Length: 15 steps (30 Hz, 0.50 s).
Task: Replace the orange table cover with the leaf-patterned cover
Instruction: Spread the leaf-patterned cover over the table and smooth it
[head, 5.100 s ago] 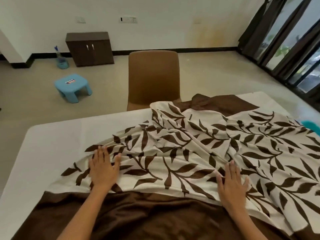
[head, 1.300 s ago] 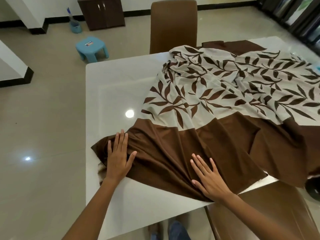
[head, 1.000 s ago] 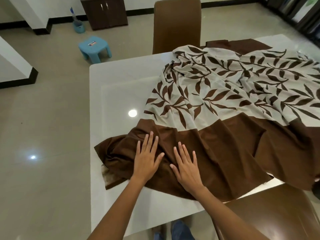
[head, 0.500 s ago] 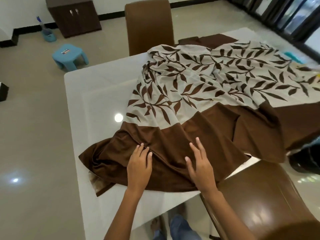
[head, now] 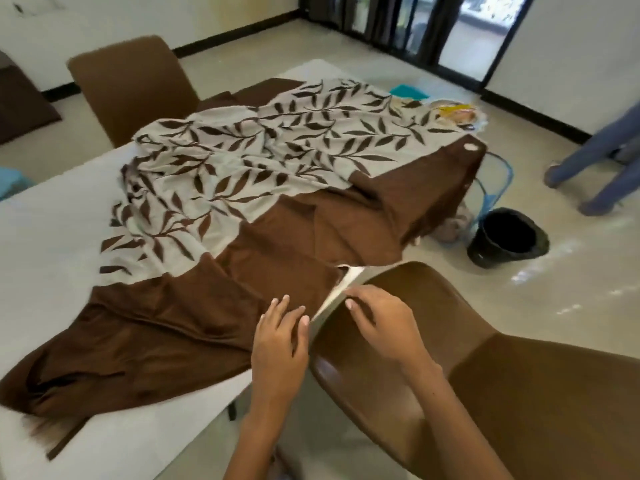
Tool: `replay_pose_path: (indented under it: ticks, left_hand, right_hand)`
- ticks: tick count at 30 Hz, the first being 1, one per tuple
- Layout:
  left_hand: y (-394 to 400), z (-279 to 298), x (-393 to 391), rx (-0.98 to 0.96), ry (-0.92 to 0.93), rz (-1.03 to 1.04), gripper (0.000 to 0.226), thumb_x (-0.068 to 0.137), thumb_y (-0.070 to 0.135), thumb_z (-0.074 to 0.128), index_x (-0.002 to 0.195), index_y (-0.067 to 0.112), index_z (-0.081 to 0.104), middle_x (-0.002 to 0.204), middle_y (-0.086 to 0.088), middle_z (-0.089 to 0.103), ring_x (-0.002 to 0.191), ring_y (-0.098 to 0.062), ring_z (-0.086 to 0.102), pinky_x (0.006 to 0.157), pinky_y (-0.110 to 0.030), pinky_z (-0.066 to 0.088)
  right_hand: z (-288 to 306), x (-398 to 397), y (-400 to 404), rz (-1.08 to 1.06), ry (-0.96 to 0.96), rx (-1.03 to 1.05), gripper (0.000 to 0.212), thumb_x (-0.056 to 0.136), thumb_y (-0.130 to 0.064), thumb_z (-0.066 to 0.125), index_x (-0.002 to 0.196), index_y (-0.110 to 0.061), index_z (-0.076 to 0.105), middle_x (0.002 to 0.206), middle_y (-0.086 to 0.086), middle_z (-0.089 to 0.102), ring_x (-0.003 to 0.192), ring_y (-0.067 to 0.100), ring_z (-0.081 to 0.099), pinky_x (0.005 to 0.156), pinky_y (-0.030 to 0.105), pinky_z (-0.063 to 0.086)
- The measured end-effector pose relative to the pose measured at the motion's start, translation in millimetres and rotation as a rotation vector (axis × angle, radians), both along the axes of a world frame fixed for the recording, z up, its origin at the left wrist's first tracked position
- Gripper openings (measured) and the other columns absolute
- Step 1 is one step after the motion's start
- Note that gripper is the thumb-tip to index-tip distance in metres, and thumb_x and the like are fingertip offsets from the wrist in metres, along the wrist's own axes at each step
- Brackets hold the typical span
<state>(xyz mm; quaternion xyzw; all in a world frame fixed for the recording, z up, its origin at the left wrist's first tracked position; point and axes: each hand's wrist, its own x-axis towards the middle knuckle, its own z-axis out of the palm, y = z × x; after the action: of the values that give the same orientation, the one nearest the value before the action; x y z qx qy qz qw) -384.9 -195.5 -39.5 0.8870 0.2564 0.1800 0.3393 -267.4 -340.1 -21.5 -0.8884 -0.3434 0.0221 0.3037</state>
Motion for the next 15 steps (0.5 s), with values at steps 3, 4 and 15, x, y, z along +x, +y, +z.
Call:
replay_pose_path:
  ticks: [3, 4, 15]
  left_hand:
    - [-58, 4, 31, 0.033, -0.009, -0.033, 0.049, 0.092, 0.041, 0.036, 0.111, 0.010, 0.069, 0.129, -0.011, 0.059, 0.128, -0.029, 0.047, 0.104, -0.049, 0.039]
    - [-81, 6, 42, 0.044, -0.003, -0.034, 0.049, 0.092, 0.042, 0.037, 0.112, 0.010, 0.068, 0.131, -0.011, 0.058, 0.128, -0.030, 0.046, 0.105, -0.050, 0.038]
    - [-327, 17, 192, 0.025, 0.125, 0.046, 0.051, 0.093, 0.044, 0.038, 0.131, 0.016, 0.055, 0.147, -0.002, 0.042, 0.142, -0.016, 0.026, 0.116, -0.036, 0.016]
  right_hand:
    - [5, 26, -74, -0.059, -0.059, -0.004, 0.024, 0.092, -0.027, 0.055, 0.112, -0.021, 0.065, 0.114, -0.006, 0.065, 0.114, 0.008, 0.054, 0.096, 0.012, 0.032]
    - [6, 36, -101, -0.073, -0.069, 0.001, 0.024, 0.092, -0.027, 0.055, 0.114, -0.021, 0.065, 0.117, -0.006, 0.064, 0.117, 0.008, 0.052, 0.098, 0.013, 0.030]
    - [9, 184, -324, 0.081, -0.122, -0.031, 0.028, 0.093, -0.029, 0.049, 0.114, -0.019, 0.065, 0.120, -0.001, 0.063, 0.115, 0.014, 0.054, 0.096, 0.024, 0.041]
